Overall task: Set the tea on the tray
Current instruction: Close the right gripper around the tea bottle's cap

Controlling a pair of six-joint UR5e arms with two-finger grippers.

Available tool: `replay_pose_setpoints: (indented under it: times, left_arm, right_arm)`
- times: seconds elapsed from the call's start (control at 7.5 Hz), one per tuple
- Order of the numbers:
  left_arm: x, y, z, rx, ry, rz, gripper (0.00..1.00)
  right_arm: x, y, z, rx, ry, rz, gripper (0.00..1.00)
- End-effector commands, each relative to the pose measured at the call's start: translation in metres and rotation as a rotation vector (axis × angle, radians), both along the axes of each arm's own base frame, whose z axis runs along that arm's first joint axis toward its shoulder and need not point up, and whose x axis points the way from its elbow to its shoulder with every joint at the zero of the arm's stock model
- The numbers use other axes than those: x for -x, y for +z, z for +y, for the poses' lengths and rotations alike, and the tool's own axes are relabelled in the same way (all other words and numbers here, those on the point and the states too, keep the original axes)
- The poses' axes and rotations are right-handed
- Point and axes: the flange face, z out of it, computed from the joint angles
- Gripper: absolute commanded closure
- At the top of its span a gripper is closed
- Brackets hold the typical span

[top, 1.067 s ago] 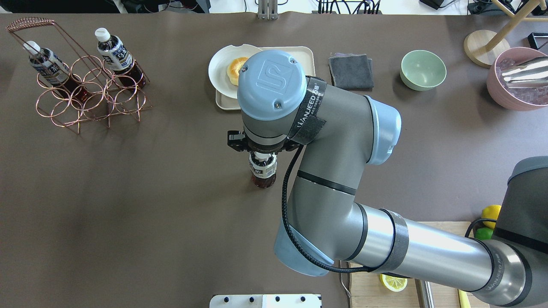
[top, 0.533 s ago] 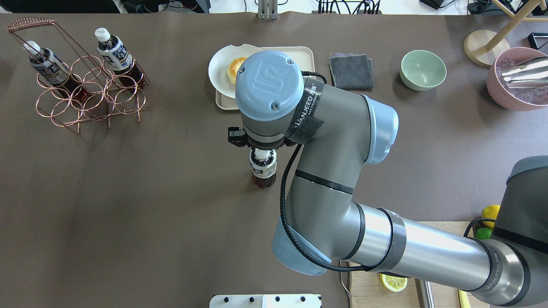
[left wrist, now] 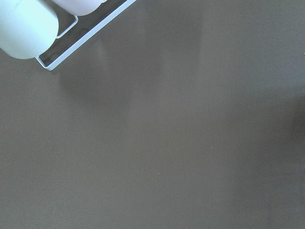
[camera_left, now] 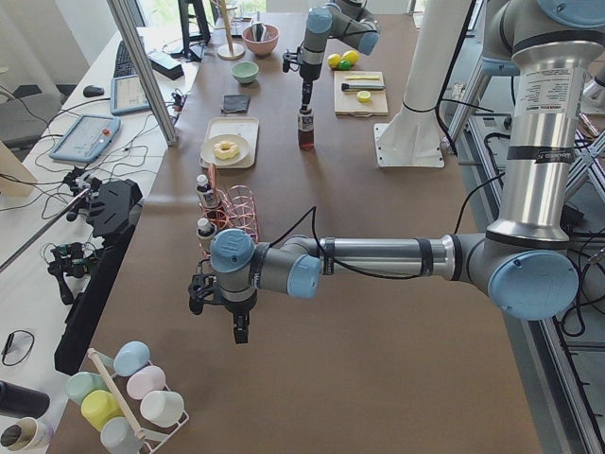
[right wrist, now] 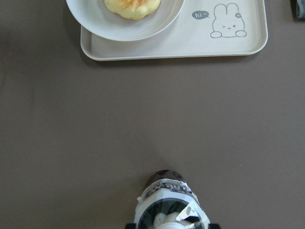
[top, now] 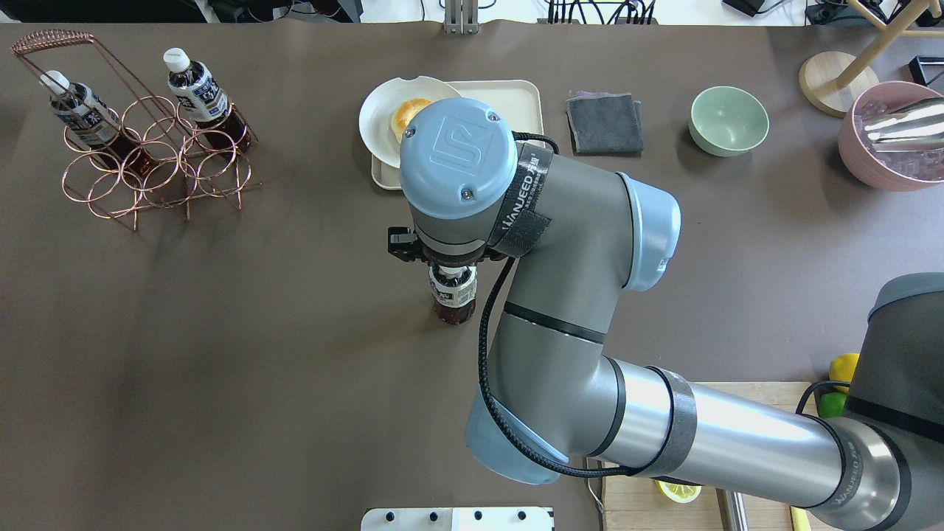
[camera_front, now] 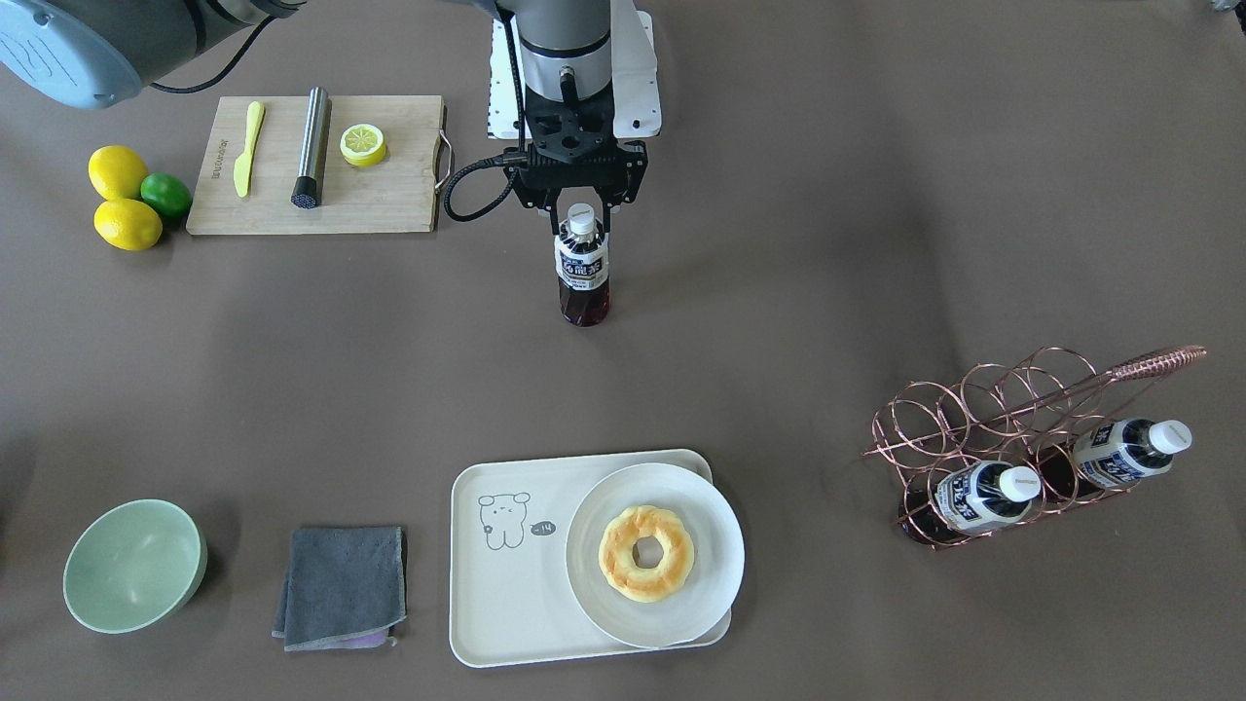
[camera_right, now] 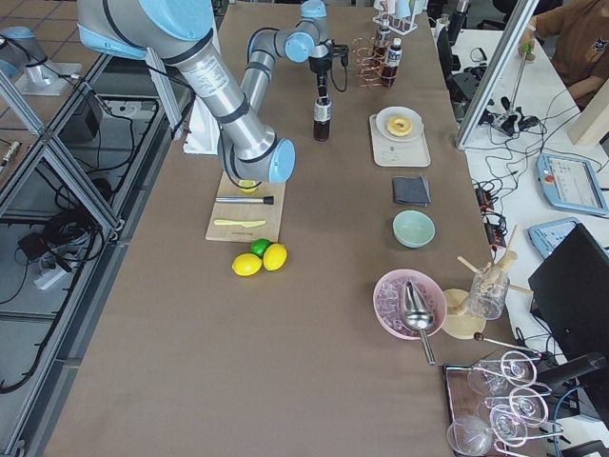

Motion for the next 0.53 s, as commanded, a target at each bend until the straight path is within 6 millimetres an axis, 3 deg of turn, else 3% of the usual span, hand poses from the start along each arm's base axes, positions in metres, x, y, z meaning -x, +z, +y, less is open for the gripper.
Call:
replay_pose_setpoints:
  times: [0.0, 0.4]
  left_arm:
    - [0.0053, -0.0003, 0.0004, -0.002, -0.009, 0.0, 0.02]
    - [0.0062, 0.0013, 0.0014, 0.001, -0.011, -0.001, 0.02]
  right_arm:
    - [0.001, 0.0011, 0.0008, 0.005, 0.004, 0.001, 0.77]
    - [-0.0072, -0.0029, -0.0045, -0.016, 0.01, -0.005, 1.0]
